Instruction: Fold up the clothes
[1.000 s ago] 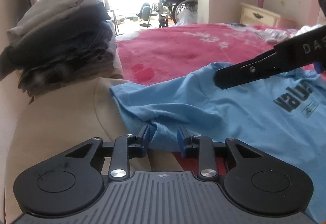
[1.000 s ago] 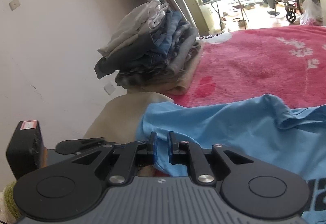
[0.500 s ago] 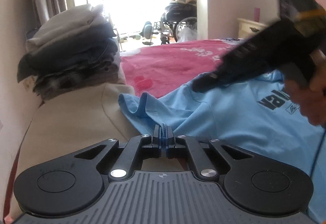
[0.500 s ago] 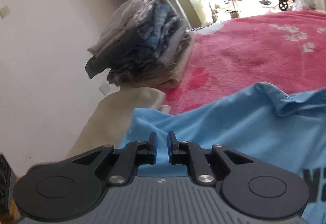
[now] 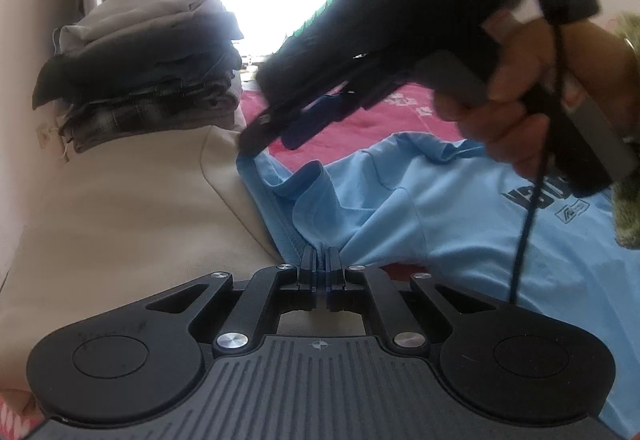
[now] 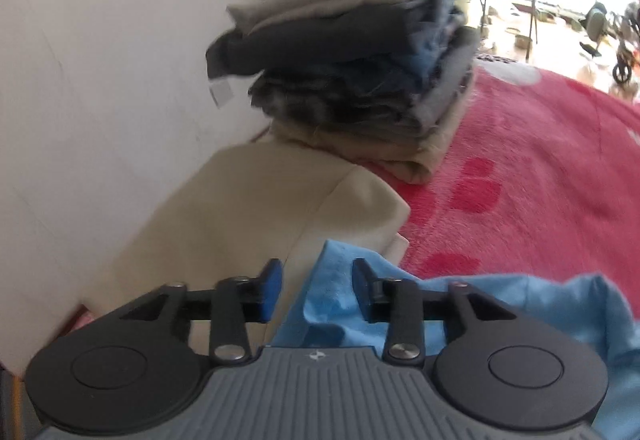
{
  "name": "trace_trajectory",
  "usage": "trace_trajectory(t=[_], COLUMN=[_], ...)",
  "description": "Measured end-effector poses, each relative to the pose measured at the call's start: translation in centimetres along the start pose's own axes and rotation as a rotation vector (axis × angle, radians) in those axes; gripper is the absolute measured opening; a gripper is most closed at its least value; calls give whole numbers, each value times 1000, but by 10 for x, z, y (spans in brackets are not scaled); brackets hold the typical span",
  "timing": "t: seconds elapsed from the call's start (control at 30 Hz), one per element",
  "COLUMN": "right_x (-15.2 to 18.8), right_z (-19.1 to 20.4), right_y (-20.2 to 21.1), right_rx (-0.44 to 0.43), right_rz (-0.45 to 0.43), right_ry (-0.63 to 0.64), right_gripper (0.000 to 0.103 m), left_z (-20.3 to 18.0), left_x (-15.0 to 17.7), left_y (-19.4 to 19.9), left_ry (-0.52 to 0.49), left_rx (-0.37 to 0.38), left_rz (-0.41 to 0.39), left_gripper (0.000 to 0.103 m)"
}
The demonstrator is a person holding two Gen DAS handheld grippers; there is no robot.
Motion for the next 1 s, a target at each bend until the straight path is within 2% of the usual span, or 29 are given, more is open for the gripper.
trace_trajectory(t=[0.07, 0.13, 0.17, 0.33, 0.43, 0.57, 0.8, 1.0], right_x=[-1, 1, 2, 5, 0, -10, -17, -14], right_z=[-1, -9, -14, -34, -38, -39, -36, -36], right_y=[-12, -18, -16, 20, 27, 11, -34, -70], right_rx=[34, 35, 36, 37, 47, 27, 13, -20], right_rz=[33, 40, 22, -185, -262, -276, -256, -176], right_ry=[-21, -83, -122, -262, -277, -279, -259, -247], right_gripper=[39, 7, 3, 3, 3, 2, 2, 5], left_z=[-1, -1, -2, -4, -3, 1, 14, 22], left_x=[0, 1, 1, 1, -3, -5, -11, -11], left_y=[1, 1, 2, 2, 3, 5, 3, -3], left_ry=[-4, -12, -19, -36, -39, -44, 6, 27], left_rx=[1, 1, 0, -6, -11, -31, -72, -79], left_rz=[-2, -4, -9, -29, -45, -53, -36, 33], left_gripper=[2, 2, 2, 2, 2, 2, 2, 2])
Point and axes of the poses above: each gripper's, at about its wrist camera, not at the fingertips, and y roughly against the way its jaws point, z to its left, x to its underside, the point moved 1 cm from there along -y, roughly the way its jaws point, and after that the axes turned 11 degrees about y, right-handed, at the moved point
